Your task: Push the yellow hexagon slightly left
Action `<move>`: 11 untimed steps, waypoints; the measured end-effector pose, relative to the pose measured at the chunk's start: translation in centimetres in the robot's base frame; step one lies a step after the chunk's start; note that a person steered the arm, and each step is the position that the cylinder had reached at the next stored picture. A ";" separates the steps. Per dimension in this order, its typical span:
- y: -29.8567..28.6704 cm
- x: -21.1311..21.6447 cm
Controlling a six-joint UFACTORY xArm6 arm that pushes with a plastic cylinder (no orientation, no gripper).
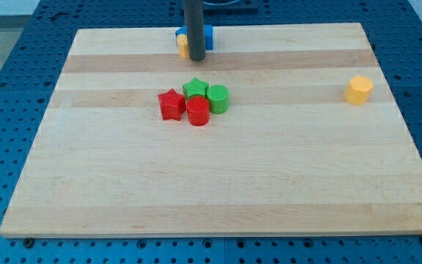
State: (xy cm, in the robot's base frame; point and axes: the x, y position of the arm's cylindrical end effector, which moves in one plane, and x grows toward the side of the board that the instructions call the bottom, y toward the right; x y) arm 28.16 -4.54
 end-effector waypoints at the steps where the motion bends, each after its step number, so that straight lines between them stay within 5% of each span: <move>1: 4.4 1.7; 4: 34.4 2.3; 5: 39.0 3.8; 6: 39.0 4.6; 8: 38.7 12.8; 11: 28.4 8.2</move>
